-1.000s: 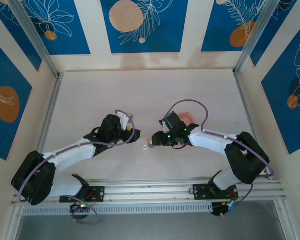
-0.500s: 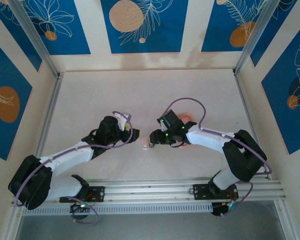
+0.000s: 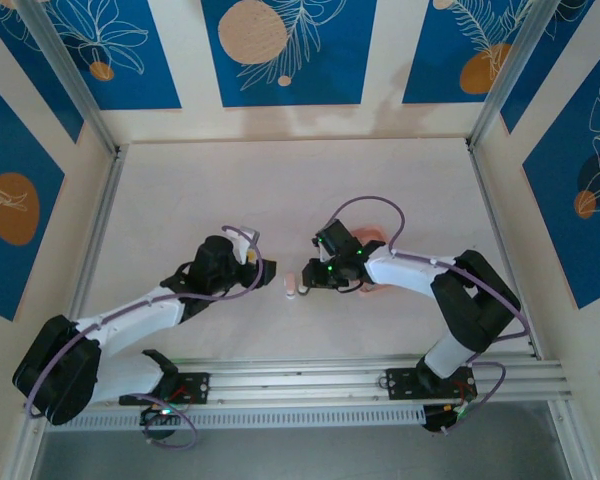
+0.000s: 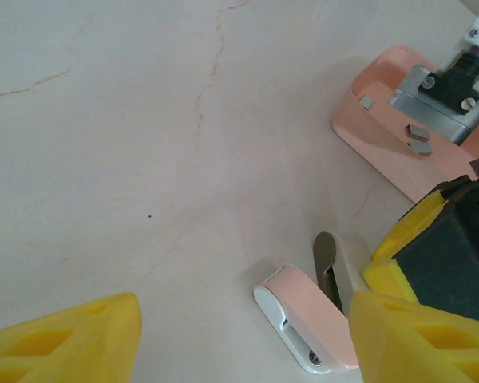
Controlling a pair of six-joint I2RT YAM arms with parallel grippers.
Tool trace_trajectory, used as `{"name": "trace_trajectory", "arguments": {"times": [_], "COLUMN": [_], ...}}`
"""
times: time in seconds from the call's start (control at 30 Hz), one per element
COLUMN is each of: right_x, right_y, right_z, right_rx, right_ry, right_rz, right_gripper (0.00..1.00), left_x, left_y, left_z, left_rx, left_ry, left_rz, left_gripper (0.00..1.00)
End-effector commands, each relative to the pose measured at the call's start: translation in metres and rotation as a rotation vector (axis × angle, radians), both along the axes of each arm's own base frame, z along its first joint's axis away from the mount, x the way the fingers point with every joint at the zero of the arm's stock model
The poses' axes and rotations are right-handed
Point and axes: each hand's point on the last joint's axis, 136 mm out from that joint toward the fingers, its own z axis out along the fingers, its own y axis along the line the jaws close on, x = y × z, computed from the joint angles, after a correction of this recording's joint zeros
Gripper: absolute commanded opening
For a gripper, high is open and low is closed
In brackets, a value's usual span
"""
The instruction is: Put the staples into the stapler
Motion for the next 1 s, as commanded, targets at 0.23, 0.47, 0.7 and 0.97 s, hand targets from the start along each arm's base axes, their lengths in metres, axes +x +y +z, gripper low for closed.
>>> {"name": "trace_trajectory", "arguments": {"times": [0.23, 0.47, 0.7, 0.97], "right_x": [-0.022, -0.032, -0.04, -0.01], "right_y": [-0.027, -0.031, -0.038, -0.009], "right_z": [-0.028, -0.048, -0.058, 0.019], "right_rx": [-0.209, -0.328, -0.432, -0.298], "right_ry": [0.056, 0.086, 0.089, -0.088], "right_rz": [0.021, 0.054, 0.069, 0.088], "right_gripper": [0.25, 0.26, 0.25, 0.43], "left_x": [0.001, 0.002, 0.002, 0.002], "left_y": [-0.001, -0.001, 0.0, -0.001], "left_z": [0.005, 0.006, 0.006, 0.007], "left_rx": [-0.016, -0.016, -0.014, -0.041], "left_ry": [-0.017, -0.02, -0.02, -0.014], "left_rz": [0.007, 0.011, 0.013, 0.028], "left_gripper": [0.7, 0.7, 0.7, 0.7]}}
